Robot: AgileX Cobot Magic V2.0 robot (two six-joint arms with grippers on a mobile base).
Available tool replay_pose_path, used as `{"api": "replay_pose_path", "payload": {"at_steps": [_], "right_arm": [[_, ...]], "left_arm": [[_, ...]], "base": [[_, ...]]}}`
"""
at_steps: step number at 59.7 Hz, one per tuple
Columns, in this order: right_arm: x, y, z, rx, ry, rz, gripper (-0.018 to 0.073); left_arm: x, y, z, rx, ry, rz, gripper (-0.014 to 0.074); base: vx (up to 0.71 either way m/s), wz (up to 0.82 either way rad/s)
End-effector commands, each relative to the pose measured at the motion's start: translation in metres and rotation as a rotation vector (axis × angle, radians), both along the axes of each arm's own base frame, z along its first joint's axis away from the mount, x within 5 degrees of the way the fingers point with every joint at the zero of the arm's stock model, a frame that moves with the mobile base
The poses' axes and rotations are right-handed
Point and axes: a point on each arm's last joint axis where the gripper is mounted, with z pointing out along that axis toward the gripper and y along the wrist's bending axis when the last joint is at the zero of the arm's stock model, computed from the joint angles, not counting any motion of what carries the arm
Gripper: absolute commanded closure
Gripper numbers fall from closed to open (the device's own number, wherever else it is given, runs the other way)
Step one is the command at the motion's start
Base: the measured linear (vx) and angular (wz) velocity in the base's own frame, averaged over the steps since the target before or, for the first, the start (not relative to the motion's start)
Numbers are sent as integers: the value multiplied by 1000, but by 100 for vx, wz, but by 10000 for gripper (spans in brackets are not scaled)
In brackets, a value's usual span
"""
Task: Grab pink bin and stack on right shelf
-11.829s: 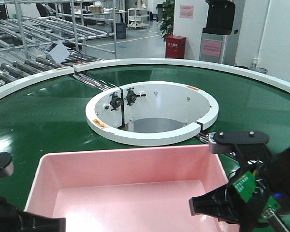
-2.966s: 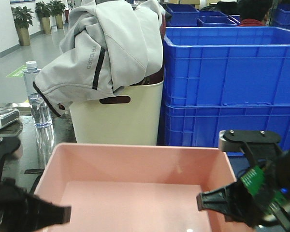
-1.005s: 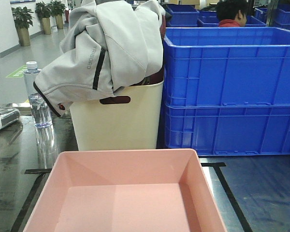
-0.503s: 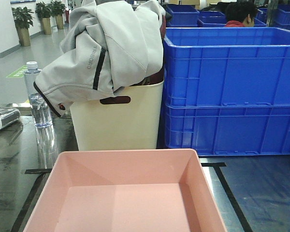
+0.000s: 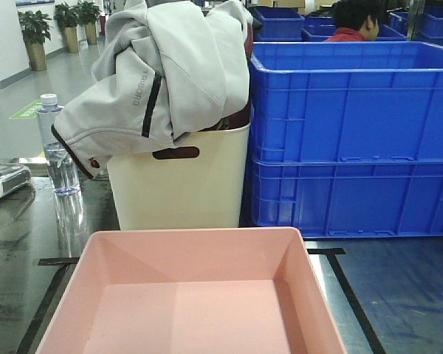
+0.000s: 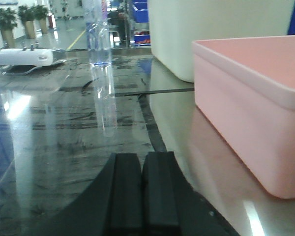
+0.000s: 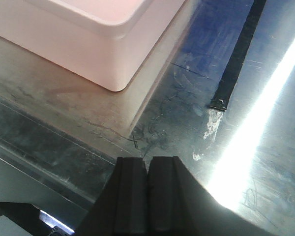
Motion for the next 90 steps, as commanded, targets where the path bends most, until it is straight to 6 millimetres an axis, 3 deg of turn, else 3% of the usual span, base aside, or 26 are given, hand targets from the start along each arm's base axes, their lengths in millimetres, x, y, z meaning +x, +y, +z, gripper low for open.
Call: {"api": "replay_pose_path", "payload": {"at_steps": [1,67,75,90], "right_arm": [[4,1,13,28,-82,0,571],[2,0,12,32,-90,0,571],[-1,-11,7,66,-257,-80,571],[-22,-36,-38,155,-709,-333,571]], "left_arm": [[-1,2,6,-44,-121,24,602],[-1,2,8,-11,-140,25,602],[-1,2,8,-11,-140,25,602],[-1,2,8,-10,-140,25,602]], "base": [[0,0],[0,0],[0,0],[0,0]]}}
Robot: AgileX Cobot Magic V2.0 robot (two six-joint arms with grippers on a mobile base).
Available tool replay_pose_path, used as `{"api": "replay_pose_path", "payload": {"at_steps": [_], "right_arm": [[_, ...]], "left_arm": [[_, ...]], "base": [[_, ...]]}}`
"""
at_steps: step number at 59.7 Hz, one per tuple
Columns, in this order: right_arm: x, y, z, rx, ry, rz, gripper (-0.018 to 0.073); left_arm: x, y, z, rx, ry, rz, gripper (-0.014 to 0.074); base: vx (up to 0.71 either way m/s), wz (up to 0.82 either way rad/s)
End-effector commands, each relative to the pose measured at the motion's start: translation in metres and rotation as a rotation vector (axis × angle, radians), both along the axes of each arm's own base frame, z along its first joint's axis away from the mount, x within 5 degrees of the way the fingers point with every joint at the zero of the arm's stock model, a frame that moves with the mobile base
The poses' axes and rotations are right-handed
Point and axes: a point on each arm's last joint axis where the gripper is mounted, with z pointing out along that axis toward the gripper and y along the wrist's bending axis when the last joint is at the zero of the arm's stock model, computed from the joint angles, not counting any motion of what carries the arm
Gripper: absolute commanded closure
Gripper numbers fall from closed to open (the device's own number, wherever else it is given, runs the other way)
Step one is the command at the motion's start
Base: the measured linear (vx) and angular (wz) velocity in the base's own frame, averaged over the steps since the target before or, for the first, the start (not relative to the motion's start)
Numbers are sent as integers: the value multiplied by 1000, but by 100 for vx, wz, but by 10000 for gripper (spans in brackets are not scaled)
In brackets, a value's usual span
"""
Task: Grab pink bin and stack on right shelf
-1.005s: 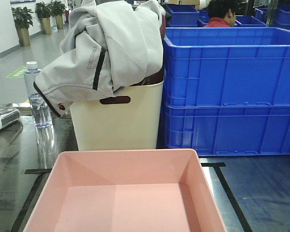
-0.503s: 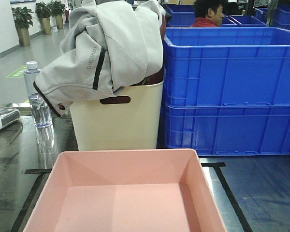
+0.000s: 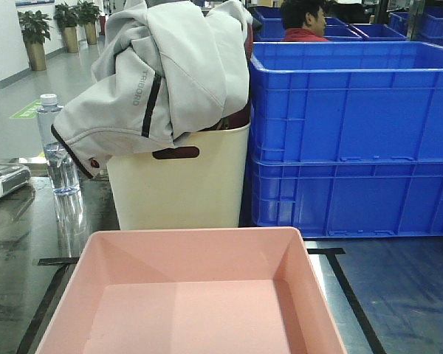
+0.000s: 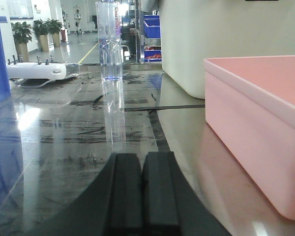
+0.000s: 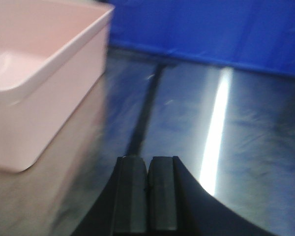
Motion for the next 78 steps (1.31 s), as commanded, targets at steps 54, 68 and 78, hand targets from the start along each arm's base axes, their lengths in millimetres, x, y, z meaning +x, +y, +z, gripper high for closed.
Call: {"api": "replay_pose_path", "payload": {"at_steps": [54,68,78], "right_arm": [[-13,-7,-40,154,-375,-98,571],[-14,-4,-40,138,-379,-41,571],[-14,-4,-39,139,-383,-42,571]], "left_arm": [[-1,0,4,-7,-92,0,602],[-1,0,4,-7,-92,0,602],[-1,0,4,-7,-92,0,602]], "base": [[0,0],[0,0],[0,0]]}}
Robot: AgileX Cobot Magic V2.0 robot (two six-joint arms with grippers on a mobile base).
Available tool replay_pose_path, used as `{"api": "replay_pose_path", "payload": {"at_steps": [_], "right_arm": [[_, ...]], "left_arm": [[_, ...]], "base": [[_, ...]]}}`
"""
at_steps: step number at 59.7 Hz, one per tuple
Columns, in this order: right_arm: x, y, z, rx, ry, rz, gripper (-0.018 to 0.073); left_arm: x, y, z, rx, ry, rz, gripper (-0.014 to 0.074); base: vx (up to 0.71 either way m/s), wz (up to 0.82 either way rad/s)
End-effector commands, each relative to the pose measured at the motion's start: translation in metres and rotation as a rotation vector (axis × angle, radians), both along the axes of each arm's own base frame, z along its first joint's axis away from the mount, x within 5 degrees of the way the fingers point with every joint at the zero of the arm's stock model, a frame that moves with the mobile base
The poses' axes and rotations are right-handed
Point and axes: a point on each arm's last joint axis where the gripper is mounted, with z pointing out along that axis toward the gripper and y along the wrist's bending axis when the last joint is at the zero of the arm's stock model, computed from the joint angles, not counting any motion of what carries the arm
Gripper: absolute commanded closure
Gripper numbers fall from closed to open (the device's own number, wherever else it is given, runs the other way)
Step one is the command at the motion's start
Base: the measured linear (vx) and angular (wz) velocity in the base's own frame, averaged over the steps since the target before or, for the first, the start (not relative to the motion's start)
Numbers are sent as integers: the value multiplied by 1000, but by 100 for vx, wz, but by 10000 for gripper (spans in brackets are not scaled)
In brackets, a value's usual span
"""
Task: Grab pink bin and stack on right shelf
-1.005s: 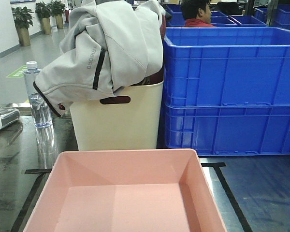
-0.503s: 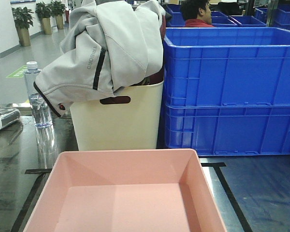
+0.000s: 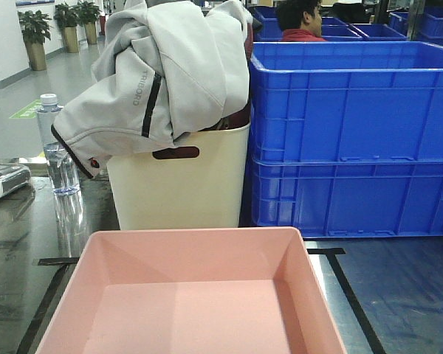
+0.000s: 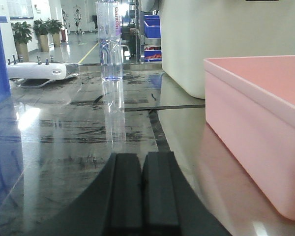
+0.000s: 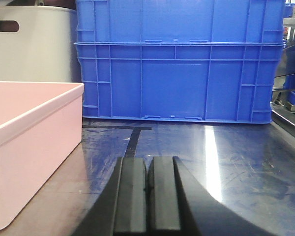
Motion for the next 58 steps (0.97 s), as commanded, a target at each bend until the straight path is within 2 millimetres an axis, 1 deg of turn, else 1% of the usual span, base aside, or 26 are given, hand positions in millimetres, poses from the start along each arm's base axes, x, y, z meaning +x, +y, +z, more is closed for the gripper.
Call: {"api": "replay_pose_path", "payload": {"at_steps": [1,37,46,58], "right_arm": [[-2,0,7,-1,-93,5,571],[-2,0,6,-2,-89,4,571],[-2,0,6,-2,-89,4,571],[-2,0,6,-2,-89,5,571]], "left_arm": [[-1,0,4,-7,-92,0,602],[-1,0,4,-7,-92,0,602],[-1,2,4,-5,-94,40,602],[-1,2,4,-5,-93,41,602]], "base": [[0,0],[0,0],[0,0],[0,0]]}}
